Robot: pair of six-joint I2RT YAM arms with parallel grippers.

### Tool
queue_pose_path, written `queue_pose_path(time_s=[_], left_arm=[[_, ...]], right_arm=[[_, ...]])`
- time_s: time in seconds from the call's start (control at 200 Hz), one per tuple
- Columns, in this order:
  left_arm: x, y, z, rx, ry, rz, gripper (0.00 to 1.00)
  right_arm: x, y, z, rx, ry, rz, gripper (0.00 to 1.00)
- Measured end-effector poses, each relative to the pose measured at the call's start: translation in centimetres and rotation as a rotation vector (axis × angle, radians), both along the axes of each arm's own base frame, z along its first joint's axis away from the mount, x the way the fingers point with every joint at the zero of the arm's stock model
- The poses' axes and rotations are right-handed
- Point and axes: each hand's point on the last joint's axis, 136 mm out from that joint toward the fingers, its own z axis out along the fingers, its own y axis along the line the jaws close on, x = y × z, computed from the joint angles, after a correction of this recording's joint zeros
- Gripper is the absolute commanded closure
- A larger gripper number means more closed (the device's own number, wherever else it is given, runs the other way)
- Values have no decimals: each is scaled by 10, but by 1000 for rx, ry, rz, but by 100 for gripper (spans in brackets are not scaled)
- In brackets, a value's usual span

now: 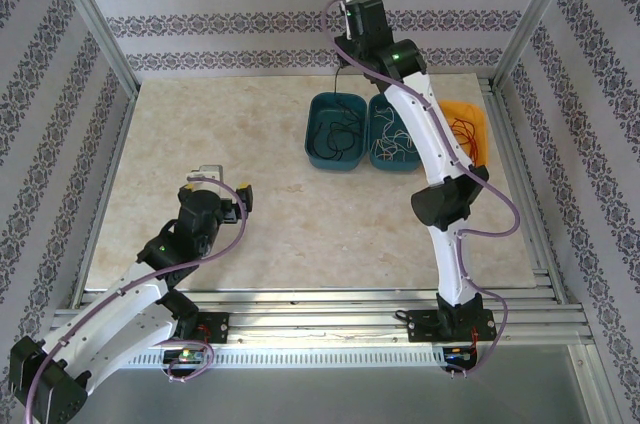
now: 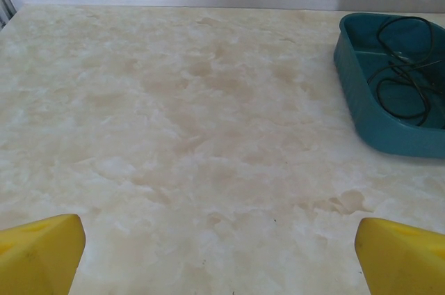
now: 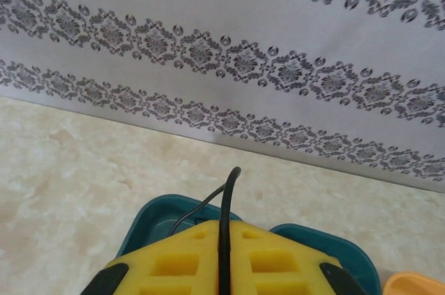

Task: Untangle the cables

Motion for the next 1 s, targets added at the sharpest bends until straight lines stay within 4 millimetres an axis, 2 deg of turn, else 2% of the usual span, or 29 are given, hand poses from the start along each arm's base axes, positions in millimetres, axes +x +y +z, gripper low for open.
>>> queue_pose_path(time_s=[0.3, 0.37, 0.58, 0.765, 0.999], left_arm=[[2, -3, -9, 6, 32, -12, 1], [2, -3, -9, 5, 33, -14, 1], [2, -3, -9, 5, 33, -15, 1], [2, -5, -9, 1, 35, -21, 1], [2, -7, -10, -4, 37, -31, 1]], right_arm=[[2, 12, -13, 55, 40, 31, 91], [2, 14, -26, 57, 73, 31, 91], [-6, 19, -90, 47, 248, 31, 91], [-3, 23, -116, 49, 307, 23, 91], [14, 22, -144, 55, 340, 1, 91]])
